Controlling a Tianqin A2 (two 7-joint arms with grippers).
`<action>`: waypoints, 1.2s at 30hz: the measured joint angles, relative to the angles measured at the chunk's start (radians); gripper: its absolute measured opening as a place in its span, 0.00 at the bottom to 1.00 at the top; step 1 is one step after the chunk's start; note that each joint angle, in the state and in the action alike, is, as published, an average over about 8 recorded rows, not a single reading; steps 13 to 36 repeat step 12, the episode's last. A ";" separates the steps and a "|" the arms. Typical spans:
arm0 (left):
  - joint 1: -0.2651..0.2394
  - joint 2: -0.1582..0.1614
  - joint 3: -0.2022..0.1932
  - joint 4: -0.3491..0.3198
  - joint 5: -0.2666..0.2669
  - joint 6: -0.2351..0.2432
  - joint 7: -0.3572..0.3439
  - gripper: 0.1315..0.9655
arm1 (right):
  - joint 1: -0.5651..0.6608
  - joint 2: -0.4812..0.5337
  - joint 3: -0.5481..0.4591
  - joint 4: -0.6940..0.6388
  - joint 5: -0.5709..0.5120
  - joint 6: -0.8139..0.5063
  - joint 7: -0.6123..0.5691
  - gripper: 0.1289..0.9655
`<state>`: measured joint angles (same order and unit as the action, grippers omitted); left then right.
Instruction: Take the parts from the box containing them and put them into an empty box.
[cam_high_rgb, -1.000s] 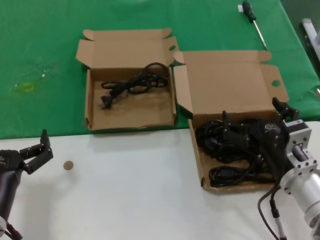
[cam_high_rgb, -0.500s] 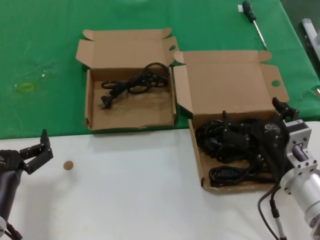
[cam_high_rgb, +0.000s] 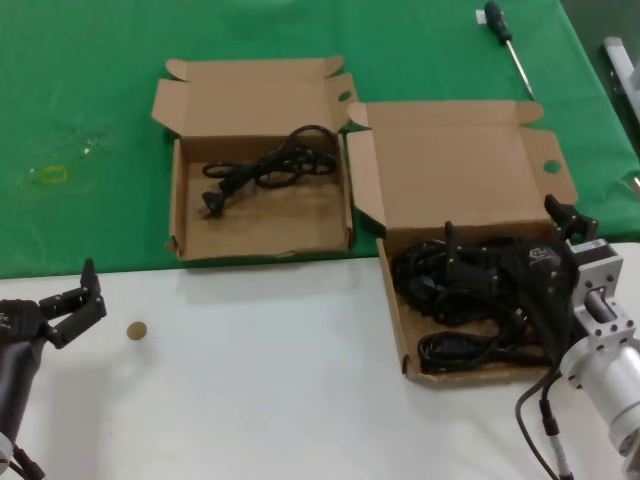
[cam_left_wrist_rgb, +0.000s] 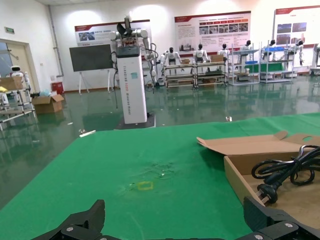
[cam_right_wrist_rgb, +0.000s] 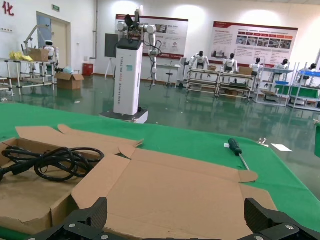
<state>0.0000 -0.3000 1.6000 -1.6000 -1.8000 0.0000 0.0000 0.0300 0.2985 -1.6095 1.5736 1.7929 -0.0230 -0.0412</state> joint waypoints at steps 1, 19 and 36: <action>0.000 0.000 0.000 0.000 0.000 0.000 0.000 1.00 | 0.000 0.000 0.000 0.000 0.000 0.000 0.000 1.00; 0.000 0.000 0.000 0.000 0.000 0.000 0.000 1.00 | 0.000 0.000 0.000 0.000 0.000 0.000 0.000 1.00; 0.000 0.000 0.000 0.000 0.000 0.000 0.000 1.00 | 0.000 0.000 0.000 0.000 0.000 0.000 0.000 1.00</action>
